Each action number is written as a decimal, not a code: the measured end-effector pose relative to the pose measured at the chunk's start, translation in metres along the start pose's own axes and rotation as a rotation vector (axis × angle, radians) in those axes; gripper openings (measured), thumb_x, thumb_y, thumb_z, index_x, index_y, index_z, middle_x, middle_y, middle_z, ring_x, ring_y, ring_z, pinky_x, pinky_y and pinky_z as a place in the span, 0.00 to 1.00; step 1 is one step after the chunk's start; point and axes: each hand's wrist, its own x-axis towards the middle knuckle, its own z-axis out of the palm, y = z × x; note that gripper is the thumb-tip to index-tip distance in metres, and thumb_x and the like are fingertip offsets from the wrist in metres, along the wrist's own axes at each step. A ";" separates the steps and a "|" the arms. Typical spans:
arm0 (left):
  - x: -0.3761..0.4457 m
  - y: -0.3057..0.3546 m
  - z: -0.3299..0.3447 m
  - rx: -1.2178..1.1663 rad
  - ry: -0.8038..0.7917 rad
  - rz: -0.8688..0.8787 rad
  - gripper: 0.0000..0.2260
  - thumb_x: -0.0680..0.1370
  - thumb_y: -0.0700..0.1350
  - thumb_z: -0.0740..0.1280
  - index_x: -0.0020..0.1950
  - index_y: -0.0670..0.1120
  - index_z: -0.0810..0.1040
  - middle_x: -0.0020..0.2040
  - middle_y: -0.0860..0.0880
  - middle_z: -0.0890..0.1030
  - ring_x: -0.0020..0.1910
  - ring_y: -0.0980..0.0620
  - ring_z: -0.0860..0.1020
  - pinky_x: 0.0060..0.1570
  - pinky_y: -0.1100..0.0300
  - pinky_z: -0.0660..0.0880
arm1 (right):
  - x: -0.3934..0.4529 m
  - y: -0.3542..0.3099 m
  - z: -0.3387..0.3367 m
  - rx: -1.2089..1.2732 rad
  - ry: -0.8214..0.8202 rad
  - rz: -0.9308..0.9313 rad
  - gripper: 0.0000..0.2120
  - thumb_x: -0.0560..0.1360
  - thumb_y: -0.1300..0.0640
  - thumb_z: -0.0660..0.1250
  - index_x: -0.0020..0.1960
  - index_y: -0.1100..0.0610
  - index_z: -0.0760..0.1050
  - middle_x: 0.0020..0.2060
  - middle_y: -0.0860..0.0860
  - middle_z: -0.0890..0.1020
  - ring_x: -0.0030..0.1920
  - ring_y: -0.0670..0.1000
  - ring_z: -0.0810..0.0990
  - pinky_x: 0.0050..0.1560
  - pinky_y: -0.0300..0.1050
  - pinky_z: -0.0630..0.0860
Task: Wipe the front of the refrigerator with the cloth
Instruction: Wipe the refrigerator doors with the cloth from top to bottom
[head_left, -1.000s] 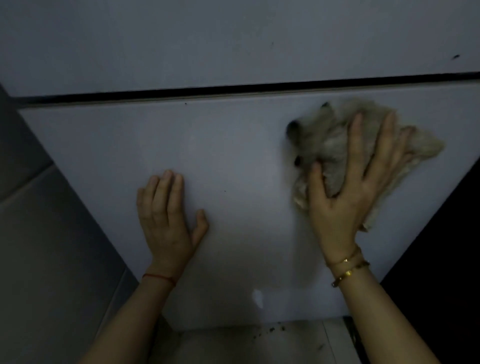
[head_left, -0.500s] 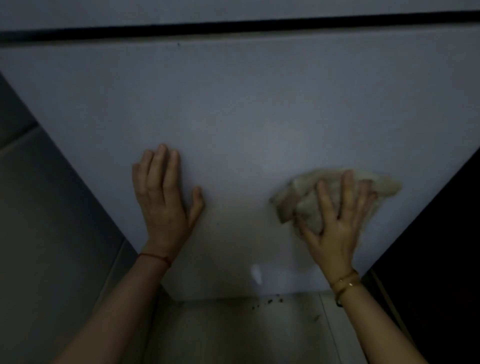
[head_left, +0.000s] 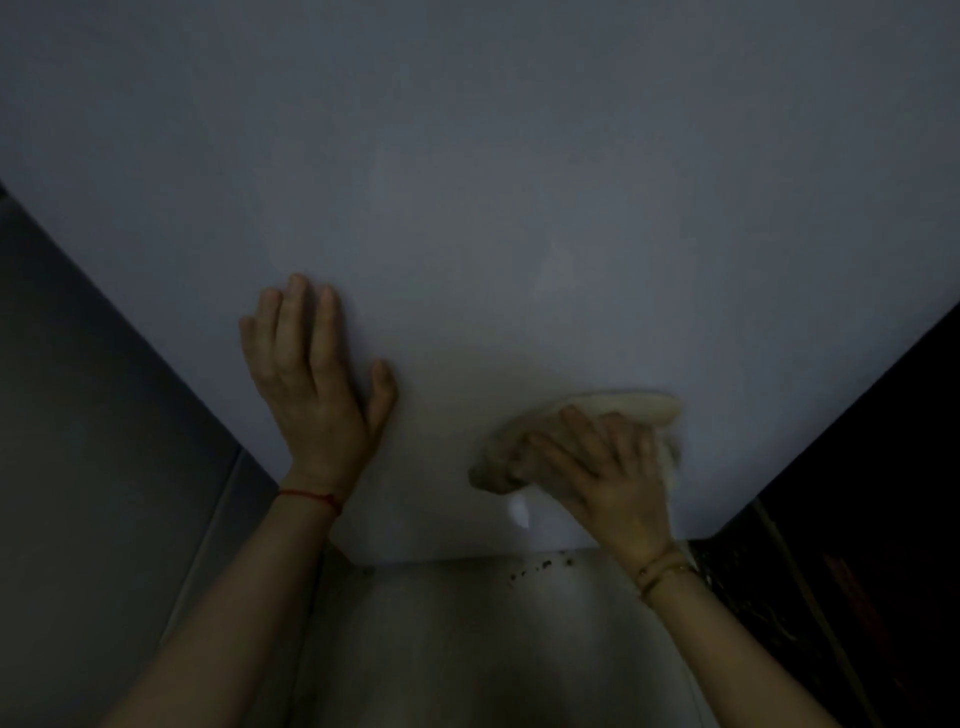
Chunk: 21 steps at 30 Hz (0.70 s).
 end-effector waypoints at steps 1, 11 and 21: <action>0.000 0.000 0.000 0.001 0.004 0.002 0.24 0.82 0.51 0.57 0.75 0.43 0.58 0.73 0.40 0.59 0.81 0.56 0.46 0.81 0.52 0.45 | -0.006 0.011 -0.004 0.022 0.013 0.114 0.17 0.83 0.45 0.57 0.69 0.48 0.69 0.71 0.56 0.66 0.64 0.63 0.68 0.68 0.63 0.63; -0.001 0.001 0.001 0.005 0.001 -0.011 0.24 0.82 0.50 0.57 0.75 0.42 0.58 0.72 0.39 0.60 0.81 0.56 0.46 0.81 0.52 0.45 | 0.069 0.007 -0.036 0.072 0.156 0.275 0.27 0.80 0.42 0.62 0.76 0.44 0.61 0.76 0.58 0.58 0.77 0.65 0.54 0.76 0.67 0.51; 0.001 0.000 -0.004 -0.010 -0.035 0.016 0.24 0.82 0.50 0.58 0.74 0.41 0.59 0.71 0.39 0.61 0.81 0.56 0.47 0.81 0.53 0.44 | 0.142 -0.010 -0.059 0.100 0.364 0.379 0.26 0.82 0.41 0.60 0.76 0.49 0.65 0.75 0.59 0.61 0.80 0.63 0.51 0.79 0.67 0.44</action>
